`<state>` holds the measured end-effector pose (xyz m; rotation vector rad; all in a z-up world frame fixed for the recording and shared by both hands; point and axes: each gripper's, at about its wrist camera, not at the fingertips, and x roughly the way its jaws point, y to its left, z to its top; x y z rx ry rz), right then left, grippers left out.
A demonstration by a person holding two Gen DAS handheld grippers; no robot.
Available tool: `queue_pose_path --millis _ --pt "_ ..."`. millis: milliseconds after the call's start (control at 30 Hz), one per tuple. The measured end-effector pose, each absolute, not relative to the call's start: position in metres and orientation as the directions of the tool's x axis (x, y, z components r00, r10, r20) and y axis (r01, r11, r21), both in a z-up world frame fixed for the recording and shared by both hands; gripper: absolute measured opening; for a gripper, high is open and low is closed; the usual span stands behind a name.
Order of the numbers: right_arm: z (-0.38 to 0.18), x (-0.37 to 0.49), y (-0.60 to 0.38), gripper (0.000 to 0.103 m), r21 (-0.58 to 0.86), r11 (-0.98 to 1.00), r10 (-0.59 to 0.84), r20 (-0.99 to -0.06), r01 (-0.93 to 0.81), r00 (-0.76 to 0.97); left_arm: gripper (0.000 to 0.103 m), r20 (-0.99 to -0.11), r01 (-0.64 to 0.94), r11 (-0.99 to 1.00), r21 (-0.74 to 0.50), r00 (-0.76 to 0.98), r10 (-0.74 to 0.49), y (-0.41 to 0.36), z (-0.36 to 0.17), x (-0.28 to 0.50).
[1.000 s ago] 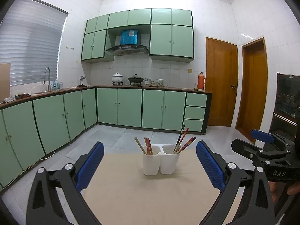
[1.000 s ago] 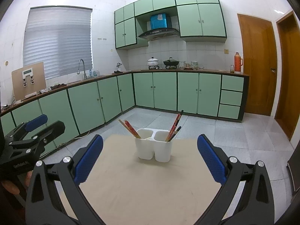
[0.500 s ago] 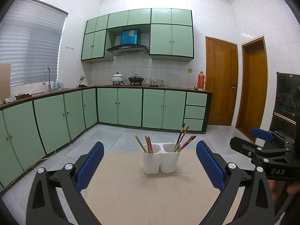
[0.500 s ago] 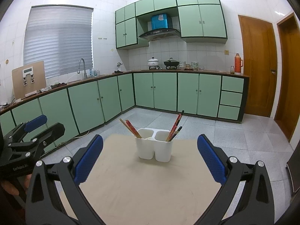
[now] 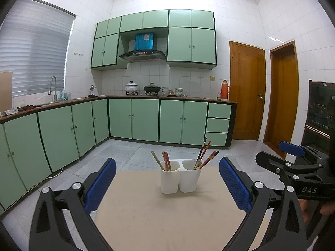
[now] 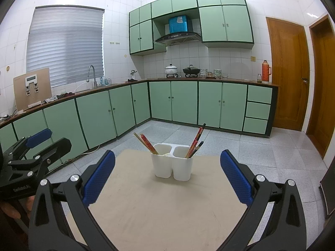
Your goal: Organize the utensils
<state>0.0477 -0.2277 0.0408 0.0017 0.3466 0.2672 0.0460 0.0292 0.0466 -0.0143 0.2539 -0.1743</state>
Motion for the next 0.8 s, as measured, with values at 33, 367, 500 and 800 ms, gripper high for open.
queue_pose_path --millis 33,367,500,800 --pt "0.0411 0.0478 -0.2276 0.097 0.047 0.965 0.259 -0.336 -0.258 0.906 0.097 -0.249 0.170 0.985 -0.036 0.953 -0.173 0.0291 0.0466 0.0461" --pt "0.0411 0.0478 -0.2270 0.097 0.047 0.965 0.259 -0.335 -0.259 0.906 0.097 -0.249 0.170 0.985 -0.035 0.953 -0.173 0.0294 0.0465 0.0458" --pt "0.0406 0.0477 -0.2271 0.097 0.047 0.965 0.259 -0.336 -0.258 0.906 0.097 -0.249 0.170 0.985 -0.033 0.953 -0.173 0.0296 0.0464 0.0451" --pt "0.0405 0.0477 -0.2272 0.097 0.047 0.965 0.259 -0.335 -0.258 0.906 0.097 -0.250 0.169 0.985 -0.034 0.953 -0.172 0.0307 0.0459 0.0428"
